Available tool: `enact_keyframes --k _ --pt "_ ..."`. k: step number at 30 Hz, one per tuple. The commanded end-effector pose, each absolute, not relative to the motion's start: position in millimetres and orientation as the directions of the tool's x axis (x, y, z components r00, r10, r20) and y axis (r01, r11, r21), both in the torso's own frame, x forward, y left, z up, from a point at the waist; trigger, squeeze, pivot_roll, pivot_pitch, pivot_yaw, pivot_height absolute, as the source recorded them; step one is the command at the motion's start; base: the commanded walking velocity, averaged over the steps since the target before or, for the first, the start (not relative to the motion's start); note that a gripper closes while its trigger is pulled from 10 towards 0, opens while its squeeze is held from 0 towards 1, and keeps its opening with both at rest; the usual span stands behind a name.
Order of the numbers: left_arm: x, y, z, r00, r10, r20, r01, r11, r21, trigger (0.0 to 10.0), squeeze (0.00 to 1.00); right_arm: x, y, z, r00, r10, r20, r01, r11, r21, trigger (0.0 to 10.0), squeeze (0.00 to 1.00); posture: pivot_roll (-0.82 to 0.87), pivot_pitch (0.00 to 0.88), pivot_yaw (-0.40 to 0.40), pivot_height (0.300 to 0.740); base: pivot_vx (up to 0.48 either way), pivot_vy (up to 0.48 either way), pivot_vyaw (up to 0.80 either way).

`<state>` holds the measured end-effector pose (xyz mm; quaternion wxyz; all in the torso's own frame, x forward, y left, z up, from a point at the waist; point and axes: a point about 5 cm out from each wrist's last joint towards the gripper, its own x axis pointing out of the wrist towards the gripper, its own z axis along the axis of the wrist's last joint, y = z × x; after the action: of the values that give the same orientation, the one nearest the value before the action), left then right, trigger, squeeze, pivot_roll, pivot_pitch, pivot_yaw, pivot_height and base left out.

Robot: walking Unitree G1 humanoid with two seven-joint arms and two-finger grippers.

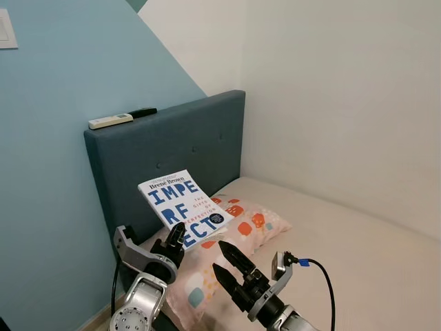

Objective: Clean up the room

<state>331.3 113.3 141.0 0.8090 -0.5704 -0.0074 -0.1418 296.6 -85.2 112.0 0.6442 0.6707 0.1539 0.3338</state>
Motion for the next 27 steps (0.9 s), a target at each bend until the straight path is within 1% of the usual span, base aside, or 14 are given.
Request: enact_keyframes --k 1,6,11,17,21,27 --pt "326.2 93.5 144.6 0.944 -0.251 0.216 0.274 0.225 -0.935 10.0 0.00 299.8 -68.9 120.2 0.721 0.624 0.301 -0.226 -0.199 0.954 10.0 0.00 0.03 0.087 0.009 0.740 0.000 0.000 0.00" --pt "320.6 86.5 147.1 0.928 -0.291 0.232 0.294 0.189 -0.937 10.0 0.00 304.9 -69.8 119.4 0.735 0.612 0.293 -0.211 -0.203 0.956 10.0 0.00 0.03 0.084 0.007 0.740 0.000 0.000 0.00" --pt "313.8 79.0 147.2 0.911 -0.338 0.237 0.311 0.187 -0.932 10.0 0.00 309.2 -69.8 120.7 0.746 0.598 0.293 -0.205 -0.211 0.956 10.0 0.00 0.04 0.081 0.005 0.740 0.000 0.000 0.00" --pt "312.2 79.2 146.1 0.915 -0.331 0.232 0.300 0.174 -0.938 10.0 0.00 311.7 -69.1 121.7 0.752 0.593 0.289 -0.199 -0.214 0.956 10.0 0.00 0.04 0.078 0.002 0.740 0.000 0.000 0.00" --pt "310.4 78.1 147.6 0.906 -0.348 0.242 0.309 0.154 -0.938 10.0 0.00 312.6 -69.2 121.5 0.756 0.586 0.292 -0.192 -0.228 0.955 10.0 0.00 0.04 0.075 0.001 0.740 0.000 0.000 0.00" --pt "307.4 76.9 143.9 0.904 -0.362 0.226 0.298 0.156 -0.942 10.0 0.00 314.0 -69.0 130.5 0.744 0.573 0.344 -0.235 -0.258 0.937 10.0 0.00 0.03 0.065 0.003 0.740 0.000 0.000 0.00"
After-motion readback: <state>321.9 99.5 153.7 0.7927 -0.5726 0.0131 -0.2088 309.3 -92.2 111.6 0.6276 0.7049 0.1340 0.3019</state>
